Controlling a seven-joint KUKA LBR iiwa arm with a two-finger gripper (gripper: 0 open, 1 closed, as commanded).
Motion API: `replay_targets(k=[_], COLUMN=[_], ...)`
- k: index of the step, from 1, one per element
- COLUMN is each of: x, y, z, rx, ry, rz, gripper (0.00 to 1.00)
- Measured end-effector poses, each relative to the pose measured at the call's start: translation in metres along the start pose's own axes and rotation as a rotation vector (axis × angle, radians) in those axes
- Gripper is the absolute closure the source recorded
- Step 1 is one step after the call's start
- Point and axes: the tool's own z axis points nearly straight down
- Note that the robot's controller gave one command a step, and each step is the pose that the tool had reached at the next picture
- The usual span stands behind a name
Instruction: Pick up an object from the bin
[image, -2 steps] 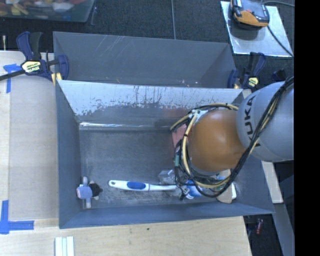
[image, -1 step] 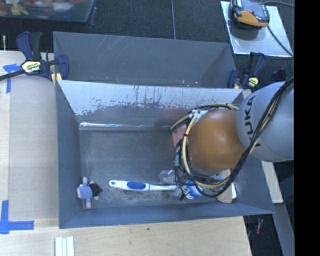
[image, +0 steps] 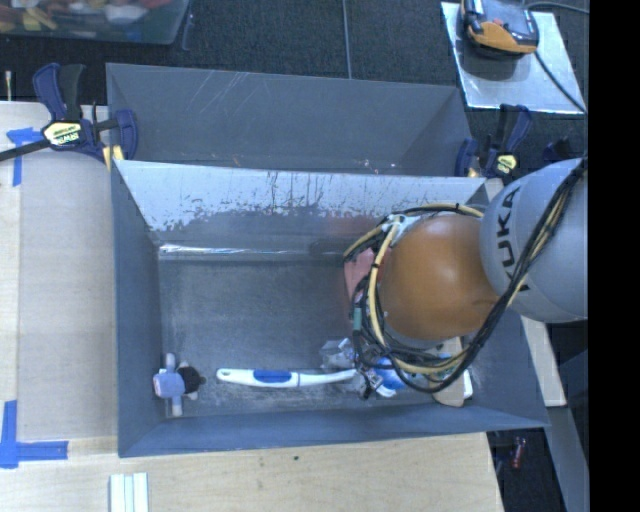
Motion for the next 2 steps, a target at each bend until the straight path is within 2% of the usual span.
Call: replay_targets(k=[1,2], x=[0.001,-0.001], y=[0.001,0.000], z=[-0.032,-0.065], rx=[-0.003,0.000], ry=[0.004,-0.001], rz=[0.000,0.002], gripper=[1.00,1.00])
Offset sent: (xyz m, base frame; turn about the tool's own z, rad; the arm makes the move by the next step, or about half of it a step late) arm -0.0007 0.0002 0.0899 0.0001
